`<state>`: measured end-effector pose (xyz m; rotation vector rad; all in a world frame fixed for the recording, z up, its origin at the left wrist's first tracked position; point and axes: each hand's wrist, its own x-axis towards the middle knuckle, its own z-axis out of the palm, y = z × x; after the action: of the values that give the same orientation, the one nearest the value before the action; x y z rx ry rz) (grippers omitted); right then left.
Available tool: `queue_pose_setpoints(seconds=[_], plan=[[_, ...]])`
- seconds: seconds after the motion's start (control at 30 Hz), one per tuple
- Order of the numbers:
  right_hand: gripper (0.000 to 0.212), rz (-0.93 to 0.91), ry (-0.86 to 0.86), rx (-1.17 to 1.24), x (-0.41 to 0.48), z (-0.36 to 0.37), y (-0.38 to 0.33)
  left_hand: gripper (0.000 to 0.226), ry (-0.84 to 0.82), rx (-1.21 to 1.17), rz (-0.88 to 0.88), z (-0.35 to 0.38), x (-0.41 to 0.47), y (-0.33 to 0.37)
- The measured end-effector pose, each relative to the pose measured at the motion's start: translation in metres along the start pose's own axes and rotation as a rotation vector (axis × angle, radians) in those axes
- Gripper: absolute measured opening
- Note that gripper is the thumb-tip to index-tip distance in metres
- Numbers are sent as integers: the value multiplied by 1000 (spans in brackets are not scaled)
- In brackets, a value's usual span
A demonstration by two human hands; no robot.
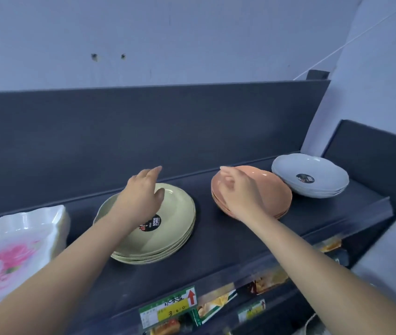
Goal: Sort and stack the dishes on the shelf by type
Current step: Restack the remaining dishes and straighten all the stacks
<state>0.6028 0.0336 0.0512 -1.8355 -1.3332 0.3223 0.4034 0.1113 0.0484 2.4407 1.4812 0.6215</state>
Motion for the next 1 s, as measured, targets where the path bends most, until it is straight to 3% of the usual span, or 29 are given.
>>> queue_pose_setpoints(seconds=[0.17,0.3,0.4,0.47,0.83,1.0], plan=[[41,191,242,-169,6,-55,51,52,-71,-143,96,24,31,38],[34,404,177,-75,-2,-72,84,50,-189,-152,103,41,52,66],[16,524,136,45,-2,-67,93,17,-294,-139,66,54,66,81],[25,561,152,110,1,-62,101,12,-356,-99,62,64,74,86],[34,465,90,67,0,-49,107,11,-430,-1,13,63,83,82],[32,401,55,51,-3,-52,104,26,-433,74,56,55,76,84]])
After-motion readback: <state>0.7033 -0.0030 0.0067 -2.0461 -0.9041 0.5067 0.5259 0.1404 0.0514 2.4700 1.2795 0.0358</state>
